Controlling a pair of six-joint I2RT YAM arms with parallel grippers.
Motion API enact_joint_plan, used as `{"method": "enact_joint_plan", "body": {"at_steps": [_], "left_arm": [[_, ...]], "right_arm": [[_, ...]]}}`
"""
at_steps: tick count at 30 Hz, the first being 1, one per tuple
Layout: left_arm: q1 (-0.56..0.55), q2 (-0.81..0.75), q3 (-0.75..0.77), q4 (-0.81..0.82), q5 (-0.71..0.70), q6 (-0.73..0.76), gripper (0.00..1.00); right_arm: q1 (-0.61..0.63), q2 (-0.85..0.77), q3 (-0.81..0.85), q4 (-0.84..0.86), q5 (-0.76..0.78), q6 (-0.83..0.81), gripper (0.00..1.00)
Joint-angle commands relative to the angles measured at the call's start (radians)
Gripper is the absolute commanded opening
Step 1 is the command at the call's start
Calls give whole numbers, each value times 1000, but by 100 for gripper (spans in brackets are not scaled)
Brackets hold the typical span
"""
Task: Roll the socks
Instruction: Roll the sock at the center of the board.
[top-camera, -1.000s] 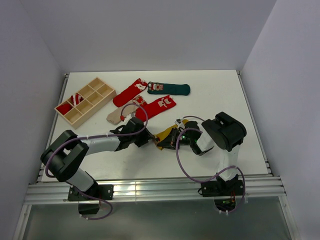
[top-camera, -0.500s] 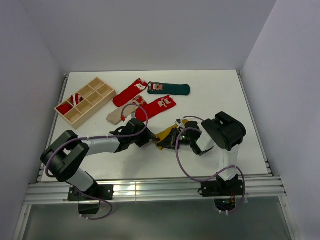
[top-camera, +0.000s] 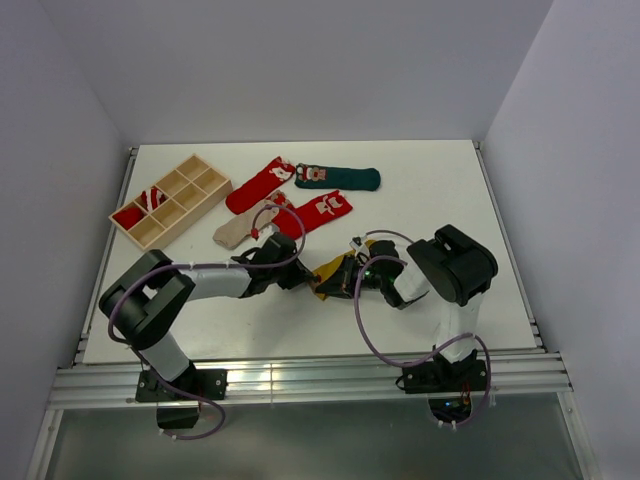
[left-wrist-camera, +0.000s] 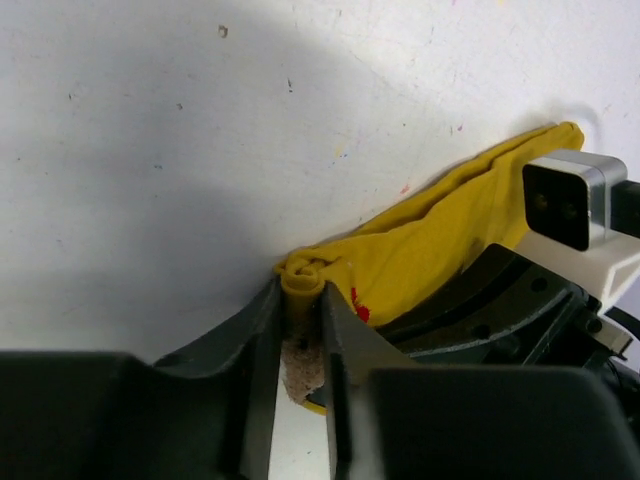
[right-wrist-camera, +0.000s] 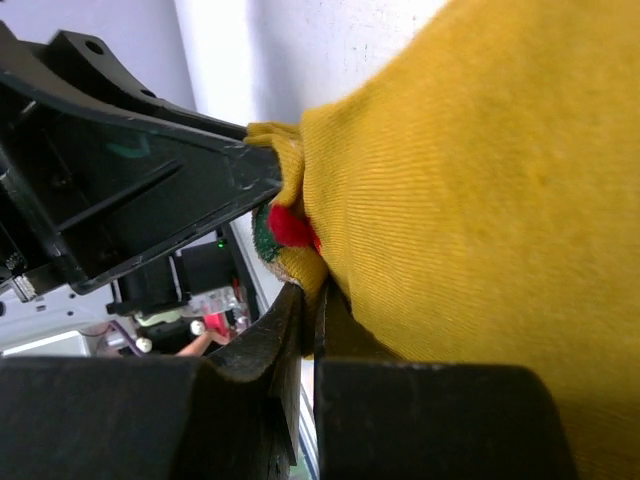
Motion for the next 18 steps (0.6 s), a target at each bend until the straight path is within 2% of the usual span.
{"method": "enact_joint_plan", "body": {"at_steps": [1,5,6,7,9,10,13,15,16,18], "left_arm": [[-15,27,37,-92,-8,27,21],[-21,17,62,-159,-40,38,4],[-24,13,80,-178,-45,41,0],[-24,10,93,-201,-63,56,0],[-31,5,144,-288,-104,70,0],[-36,5,163,-319,-149,87,0],[-58,-3,229,-425,-201,111,0],[-65,-6,254,-476,-230,123,0],[-67,-7,269,-485,-236,131,0],[-70,-4,280,-502,-238,136,0]], "right_arm": [[-5,-45,9,-185,60,-104,0],[-7,-128,29,-323,111,-196,1],[-5,-153,38,-395,144,-243,4],[-2,-176,43,-432,164,-266,12],[10,-260,55,-539,238,-343,22],[16,-289,61,-581,270,-369,29],[59,-429,79,-714,416,-464,39],[111,-530,93,-795,517,-525,41],[134,-559,105,-811,612,-547,43],[201,-627,115,-820,680,-610,45]]}}
